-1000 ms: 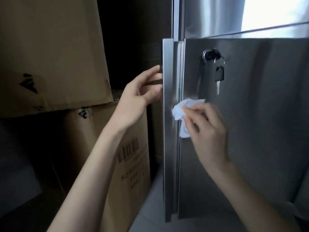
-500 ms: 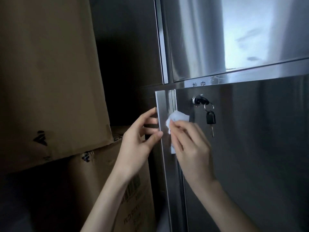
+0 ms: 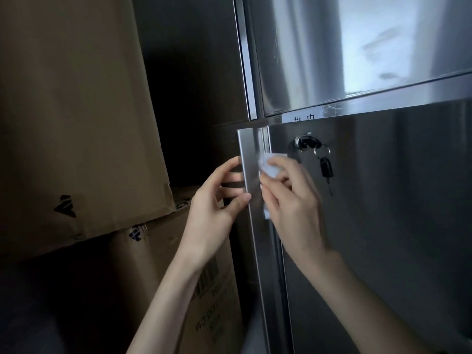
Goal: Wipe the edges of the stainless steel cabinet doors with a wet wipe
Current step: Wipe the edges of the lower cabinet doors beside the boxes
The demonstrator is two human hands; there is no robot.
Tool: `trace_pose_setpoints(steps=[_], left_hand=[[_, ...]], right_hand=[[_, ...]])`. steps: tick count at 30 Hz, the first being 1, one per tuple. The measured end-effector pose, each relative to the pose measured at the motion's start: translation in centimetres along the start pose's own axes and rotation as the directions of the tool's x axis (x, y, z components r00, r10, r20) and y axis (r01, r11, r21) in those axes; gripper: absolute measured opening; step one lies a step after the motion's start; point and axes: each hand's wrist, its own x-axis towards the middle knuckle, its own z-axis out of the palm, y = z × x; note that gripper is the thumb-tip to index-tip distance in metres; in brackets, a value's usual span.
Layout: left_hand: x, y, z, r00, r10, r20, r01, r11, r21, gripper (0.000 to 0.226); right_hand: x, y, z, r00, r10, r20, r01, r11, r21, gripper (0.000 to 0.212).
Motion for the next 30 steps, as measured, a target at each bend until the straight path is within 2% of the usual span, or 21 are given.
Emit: trace_pose_setpoints(steps=[3, 6, 9, 11, 13, 16, 18, 20, 22, 23, 25, 27, 28, 30], left_hand=[[0.1, -0.2, 0.1, 1.000, -0.013, 0.000, 0.013, 1.000, -0.026, 0.055], [0.0, -0.3, 0.0, 1.000, 0.000, 0.019, 0.001, 0.999, -0.052, 0.055], [-0.2, -0.1, 0.0, 1.000, -0.001, 0.024, 0.003, 0.999, -0.048, 0.056], [-0.2, -0.1, 0.0, 1.000, 0.002, 0.017, -0.001, 0.999, -0.039, 0.056], [-0.2, -0.1, 0.1, 1.000, 0.009, 0.017, -0.008, 0.999, -0.042, 0.056], [-0.4, -0.2, -0.1, 0.999, 0.024, 0.043, -0.022, 0.999, -0.050, 0.055], [-0.6, -0.2, -0.2, 0.998, 0.037, 0.059, -0.034, 0.998, -0.051, 0.059], [-0.7, -0.1, -0.4, 0.997, 0.044, 0.068, -0.040, 0.997, -0.064, 0.062], [-0.6, -0.2, -0.5, 0.996, 0.040, 0.081, -0.033, 0.996, -0.077, 0.065], [-0.6, -0.3, -0.5, 0.996, 0.035, 0.085, -0.028, 0.996, -0.083, 0.066], [-0.6, -0.3, -0.5, 0.996, 0.030, 0.079, -0.023, 0.995, -0.098, 0.068], [-0.7, -0.3, -0.4, 0.997, 0.022, 0.072, -0.014, 0.994, -0.108, 0.067], [-0.7, -0.3, -0.4, 0.997, 0.023, 0.070, -0.016, 0.994, -0.108, 0.066], [-0.7, -0.3, -0.5, 0.996, 0.034, 0.077, -0.026, 0.994, -0.110, 0.065]], right_hand=[[1.8, 0.1, 0.7, 0.991, -0.131, -0.033, 0.128, 0.987, -0.101, 0.016], [1.3, -0.2, 0.6, 0.986, -0.154, -0.057, 0.146, 0.982, -0.122, 0.011], [-1.3, 0.2, -0.3, 0.983, -0.182, 0.003, 0.180, 0.971, -0.159, 0.012], [-0.8, -0.1, -0.3, 0.993, -0.112, 0.042, 0.115, 0.989, -0.091, 0.014], [1.6, -0.8, 0.2, 1.000, -0.005, 0.016, 0.005, 1.000, 0.019, 0.017], [4.7, -0.8, 1.0, 0.994, 0.005, -0.111, -0.007, 1.000, -0.022, 0.017], [4.5, -0.7, 1.0, 0.989, 0.003, -0.147, -0.006, 1.000, -0.021, 0.017], [2.8, -0.5, 0.7, 0.979, -0.093, -0.183, 0.077, 0.993, -0.088, 0.016], [1.2, -0.2, 0.2, 0.963, -0.209, -0.168, 0.179, 0.968, -0.177, 0.013], [0.8, -0.1, 0.0, 0.964, -0.223, -0.145, 0.195, 0.963, -0.185, 0.012], [1.2, -0.1, 0.2, 0.980, -0.167, -0.109, 0.151, 0.978, -0.144, 0.013], [2.5, -0.6, 0.4, 0.996, 0.005, -0.085, -0.010, 0.999, -0.051, 0.018], [3.2, -0.8, 0.5, 0.994, 0.041, -0.099, -0.044, 0.999, -0.025, 0.020], [3.8, -1.0, 0.6, 0.987, 0.002, -0.162, -0.011, 0.998, -0.054, 0.018]])
